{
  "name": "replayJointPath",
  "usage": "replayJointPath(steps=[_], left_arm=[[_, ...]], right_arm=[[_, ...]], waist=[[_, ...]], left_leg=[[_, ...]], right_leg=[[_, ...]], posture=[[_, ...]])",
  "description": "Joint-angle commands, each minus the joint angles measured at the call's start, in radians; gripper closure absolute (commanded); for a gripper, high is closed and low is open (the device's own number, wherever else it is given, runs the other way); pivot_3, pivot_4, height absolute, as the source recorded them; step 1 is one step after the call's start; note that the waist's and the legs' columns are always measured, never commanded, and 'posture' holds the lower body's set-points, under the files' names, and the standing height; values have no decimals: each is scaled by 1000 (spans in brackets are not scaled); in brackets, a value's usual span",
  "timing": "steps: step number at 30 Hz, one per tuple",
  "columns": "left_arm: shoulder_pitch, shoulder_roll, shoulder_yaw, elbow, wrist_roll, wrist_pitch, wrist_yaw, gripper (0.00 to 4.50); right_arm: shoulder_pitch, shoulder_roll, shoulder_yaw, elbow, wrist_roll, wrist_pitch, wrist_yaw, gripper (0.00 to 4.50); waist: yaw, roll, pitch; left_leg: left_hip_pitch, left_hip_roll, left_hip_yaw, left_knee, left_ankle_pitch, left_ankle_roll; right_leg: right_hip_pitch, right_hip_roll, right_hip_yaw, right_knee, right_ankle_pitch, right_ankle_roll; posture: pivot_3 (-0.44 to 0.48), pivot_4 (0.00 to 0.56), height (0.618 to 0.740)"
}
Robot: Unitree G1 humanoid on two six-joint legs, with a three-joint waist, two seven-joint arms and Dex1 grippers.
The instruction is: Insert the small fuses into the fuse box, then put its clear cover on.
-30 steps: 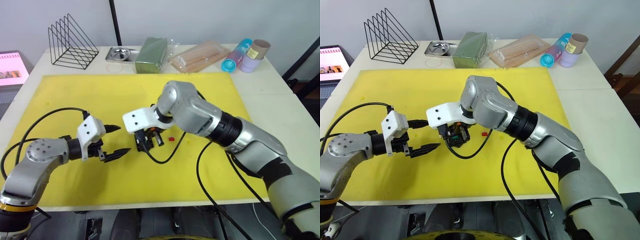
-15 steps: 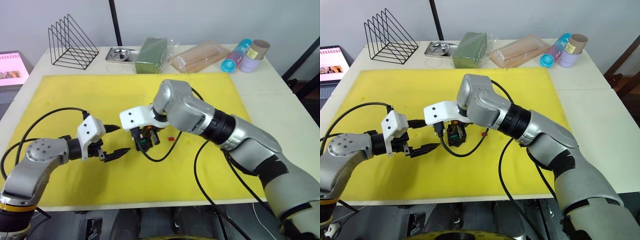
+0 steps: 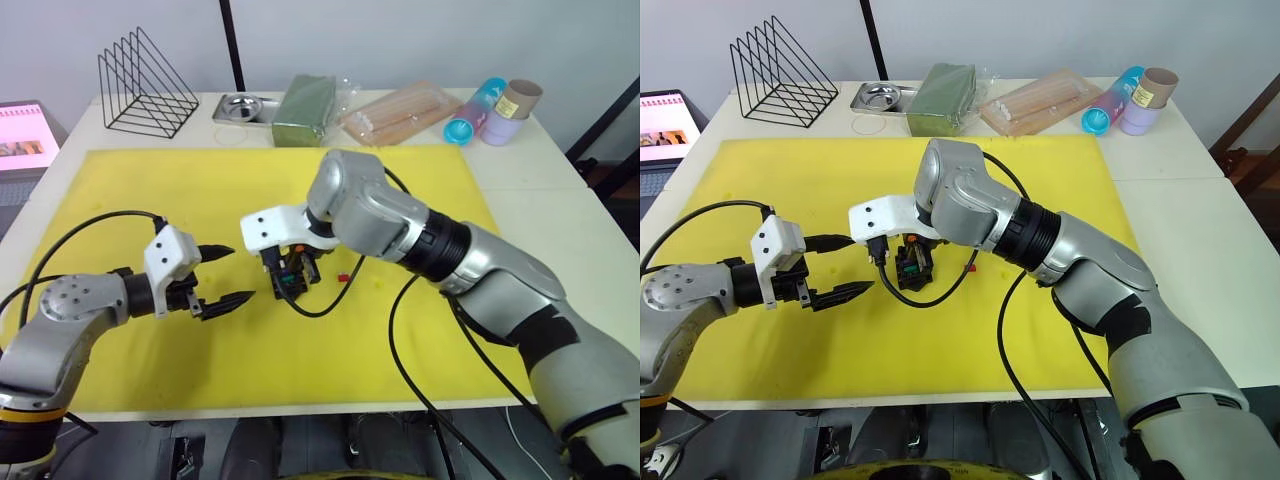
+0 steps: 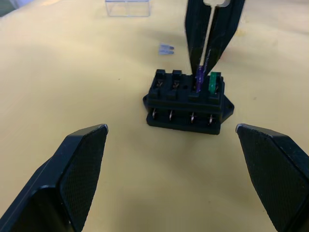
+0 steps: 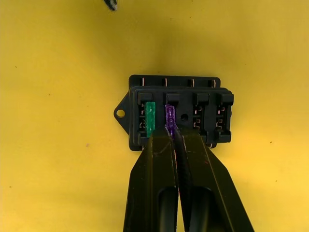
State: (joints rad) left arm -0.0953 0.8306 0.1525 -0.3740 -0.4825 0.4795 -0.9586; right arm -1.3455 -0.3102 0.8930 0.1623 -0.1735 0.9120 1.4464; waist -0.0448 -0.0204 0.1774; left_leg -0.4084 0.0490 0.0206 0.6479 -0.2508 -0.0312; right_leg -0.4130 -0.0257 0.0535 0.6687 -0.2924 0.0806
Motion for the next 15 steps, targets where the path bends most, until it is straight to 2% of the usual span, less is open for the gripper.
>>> replayJointPath(steps=[1,15], left_arm=[[-16,20,33,-10,-10,-5,-7,0],[-21,29,25,2,-6,-12,-12,0]], right_arm=[[-39,0,-36,-12,15,22,6,4482],[-54,-12,-41,-28,45,25,2,4482]], waist=[[0,0,0],[0,0,0]], left_leg=[[0,0,0,0,0,0],[-1,0,0,-1,0,0]], right_leg=[[0,0,0,0,0,0],[-1,0,0,0,0,0]], posture=[[0,150,740],[0,150,740]])
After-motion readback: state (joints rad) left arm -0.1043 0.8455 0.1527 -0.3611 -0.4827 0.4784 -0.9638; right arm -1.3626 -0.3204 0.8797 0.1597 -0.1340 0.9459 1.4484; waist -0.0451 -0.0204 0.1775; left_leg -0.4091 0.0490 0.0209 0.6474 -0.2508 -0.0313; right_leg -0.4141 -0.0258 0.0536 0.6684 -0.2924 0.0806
